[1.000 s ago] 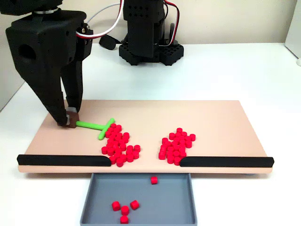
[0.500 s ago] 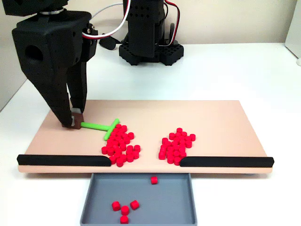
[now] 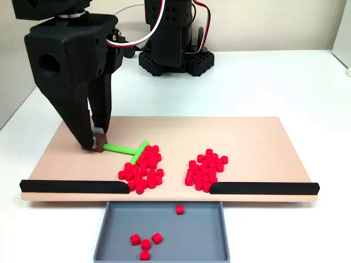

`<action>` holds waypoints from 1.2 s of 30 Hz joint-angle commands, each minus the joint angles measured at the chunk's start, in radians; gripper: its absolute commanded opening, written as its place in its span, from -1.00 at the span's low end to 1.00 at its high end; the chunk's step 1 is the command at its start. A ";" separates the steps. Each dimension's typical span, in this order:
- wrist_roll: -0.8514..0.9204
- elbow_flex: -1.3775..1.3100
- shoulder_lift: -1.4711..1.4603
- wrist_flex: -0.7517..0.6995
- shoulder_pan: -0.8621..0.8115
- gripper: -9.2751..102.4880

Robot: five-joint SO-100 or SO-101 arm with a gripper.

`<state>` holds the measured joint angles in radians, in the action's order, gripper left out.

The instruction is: Gather the right side granules

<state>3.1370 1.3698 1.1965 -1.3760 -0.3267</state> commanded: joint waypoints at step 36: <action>-0.101 -0.011 0.023 -0.014 0.077 -0.84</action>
<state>3.0434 1.3698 1.1965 -1.3852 -0.2592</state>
